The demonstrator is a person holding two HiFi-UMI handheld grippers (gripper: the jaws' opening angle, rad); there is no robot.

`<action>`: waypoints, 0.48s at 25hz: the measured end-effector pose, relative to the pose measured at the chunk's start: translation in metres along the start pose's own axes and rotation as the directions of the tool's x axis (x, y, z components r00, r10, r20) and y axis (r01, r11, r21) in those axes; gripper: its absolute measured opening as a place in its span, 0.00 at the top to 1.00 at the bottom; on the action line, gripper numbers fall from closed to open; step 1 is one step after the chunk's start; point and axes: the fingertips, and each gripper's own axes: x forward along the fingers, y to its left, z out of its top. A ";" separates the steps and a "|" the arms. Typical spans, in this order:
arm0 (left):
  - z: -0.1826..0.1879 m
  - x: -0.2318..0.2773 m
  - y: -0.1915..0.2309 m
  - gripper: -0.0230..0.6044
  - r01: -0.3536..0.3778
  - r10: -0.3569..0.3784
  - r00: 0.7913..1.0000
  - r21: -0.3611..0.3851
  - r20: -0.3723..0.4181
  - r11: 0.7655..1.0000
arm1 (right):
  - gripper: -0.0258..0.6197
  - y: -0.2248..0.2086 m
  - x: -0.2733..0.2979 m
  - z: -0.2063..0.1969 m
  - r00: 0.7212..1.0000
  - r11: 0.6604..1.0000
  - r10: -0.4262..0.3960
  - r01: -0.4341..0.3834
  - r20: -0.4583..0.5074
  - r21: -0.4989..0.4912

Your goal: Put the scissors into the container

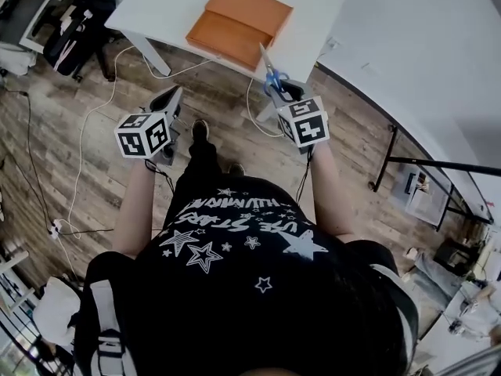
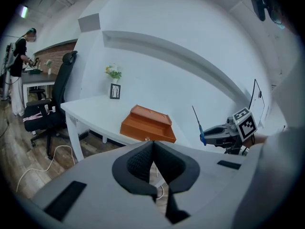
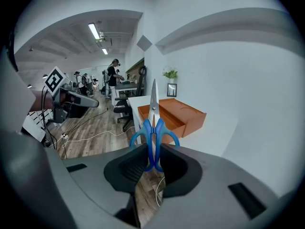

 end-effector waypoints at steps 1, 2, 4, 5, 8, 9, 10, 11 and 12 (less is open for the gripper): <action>0.007 0.007 0.002 0.93 0.008 -0.008 1.000 0.011 0.003 1.000 | 0.81 -0.004 0.004 0.003 1.000 1.000 -0.005 0.005 -0.004 0.000; 0.015 0.014 0.005 0.93 0.016 -0.016 1.000 0.020 0.006 1.000 | 0.81 -0.008 0.009 0.007 1.000 1.000 -0.008 0.008 -0.010 -0.002; 0.027 0.029 0.011 0.93 0.030 -0.030 1.000 0.024 0.008 0.999 | 0.81 -0.016 0.021 0.015 1.000 1.000 -0.011 0.011 -0.023 -0.012; 0.031 0.036 0.014 0.93 0.036 -0.036 0.999 0.020 0.006 0.999 | 0.81 -0.020 0.027 0.019 1.000 1.000 -0.012 0.011 -0.028 -0.017; 0.041 0.058 0.028 0.93 0.053 -0.053 0.999 0.016 -0.008 0.998 | 0.81 -0.030 0.048 0.034 0.999 1.000 -0.012 0.011 -0.035 -0.027; 0.044 0.065 0.033 0.93 0.058 -0.058 0.998 0.016 -0.013 0.998 | 0.81 -0.032 0.055 0.038 0.999 1.000 -0.012 0.011 -0.038 -0.028; 0.048 0.072 0.039 0.93 0.063 -0.063 0.998 0.017 -0.018 0.998 | 0.81 -0.034 0.063 0.042 0.999 0.999 -0.013 0.011 -0.042 -0.030; 0.052 0.080 0.045 0.93 0.068 -0.068 0.997 0.017 -0.022 0.998 | 0.81 -0.037 0.070 0.046 0.999 0.999 -0.014 0.012 -0.046 -0.032; 0.057 0.088 0.050 0.93 0.074 -0.074 0.997 0.017 -0.026 0.997 | 0.81 -0.041 0.077 0.050 0.999 0.999 -0.016 0.014 -0.052 -0.032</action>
